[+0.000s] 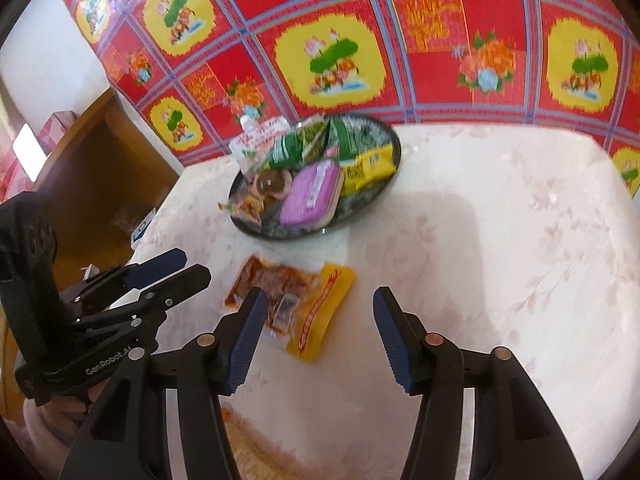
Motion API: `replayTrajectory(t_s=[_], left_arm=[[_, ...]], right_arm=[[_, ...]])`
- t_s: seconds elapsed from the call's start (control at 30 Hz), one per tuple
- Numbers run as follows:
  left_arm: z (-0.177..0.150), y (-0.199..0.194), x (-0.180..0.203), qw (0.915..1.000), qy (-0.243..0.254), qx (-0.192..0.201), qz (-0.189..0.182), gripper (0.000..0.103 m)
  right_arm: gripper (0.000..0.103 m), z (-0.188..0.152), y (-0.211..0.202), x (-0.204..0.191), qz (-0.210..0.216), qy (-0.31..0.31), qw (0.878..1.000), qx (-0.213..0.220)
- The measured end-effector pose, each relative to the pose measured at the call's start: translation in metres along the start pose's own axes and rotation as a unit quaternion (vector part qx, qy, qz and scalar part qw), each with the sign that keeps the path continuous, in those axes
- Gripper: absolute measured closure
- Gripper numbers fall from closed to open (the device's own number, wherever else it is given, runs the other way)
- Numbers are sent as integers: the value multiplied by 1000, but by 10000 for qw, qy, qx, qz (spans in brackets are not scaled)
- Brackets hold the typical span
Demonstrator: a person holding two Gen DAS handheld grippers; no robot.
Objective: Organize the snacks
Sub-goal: 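Withdraw both grippers and move the right gripper to the brown meat pack, then grasp the meat pack with the right gripper while the left gripper grasps the orange bread snack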
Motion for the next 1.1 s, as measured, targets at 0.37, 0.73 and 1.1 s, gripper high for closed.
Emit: replayTrajectory(t_s=[0.37, 0.73, 1.1], left_arm=[[-12, 12, 1, 9998, -10, -207, -60, 59], [-21, 14, 7, 9992, 58, -302, -244, 58], [-29, -4, 12, 9963, -164, -420, -736, 58]], right_arm=[[64, -10, 21, 2, 274, 359, 9988, -207], [90, -6, 33, 4, 569, 672, 9960, -151], [101, -6, 8, 18, 765, 959, 9920, 297]])
Point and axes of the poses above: each gripper's, at about its wrist camera, not at the fingertips, and y roughly the way its jaws point, x to its right, z to its top, the point moved 5 cm from there along y, roughly the way its jaws point, and after that the axes turned 7 degrees about -y, right-handed, at the moved point
